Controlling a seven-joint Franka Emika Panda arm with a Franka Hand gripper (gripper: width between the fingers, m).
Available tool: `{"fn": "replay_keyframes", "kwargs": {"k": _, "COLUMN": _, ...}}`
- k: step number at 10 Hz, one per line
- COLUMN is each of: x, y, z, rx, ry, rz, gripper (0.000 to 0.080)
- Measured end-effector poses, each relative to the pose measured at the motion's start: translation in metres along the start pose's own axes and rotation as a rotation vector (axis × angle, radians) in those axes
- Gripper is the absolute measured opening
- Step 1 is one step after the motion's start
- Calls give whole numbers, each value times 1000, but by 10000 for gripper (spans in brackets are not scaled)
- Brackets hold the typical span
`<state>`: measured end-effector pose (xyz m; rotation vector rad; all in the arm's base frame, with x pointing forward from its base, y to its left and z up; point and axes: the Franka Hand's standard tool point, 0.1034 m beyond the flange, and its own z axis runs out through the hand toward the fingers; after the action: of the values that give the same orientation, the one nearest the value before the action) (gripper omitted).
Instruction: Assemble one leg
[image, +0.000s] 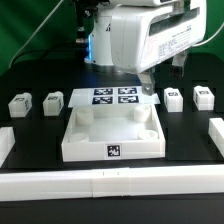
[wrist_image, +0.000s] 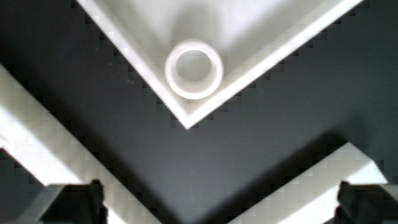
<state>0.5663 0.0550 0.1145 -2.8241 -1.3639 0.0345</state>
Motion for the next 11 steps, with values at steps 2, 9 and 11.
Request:
{"fn": "replay_keyframes", "kwargs": {"k": 2, "x": 0, "y": 0, "z": 0, "rx": 0, "ry": 0, "rz": 0, "gripper": 650}}
{"fn": "replay_keyframes", "kwargs": {"k": 9, "x": 0, "y": 0, "z": 0, "rx": 0, "ry": 0, "rz": 0, "gripper": 650}}
{"fn": "replay_keyframes", "kwargs": {"k": 11, "x": -6, "y": -3, "z": 4, "rx": -9, "ry": 9, "rz": -75, "gripper": 650}}
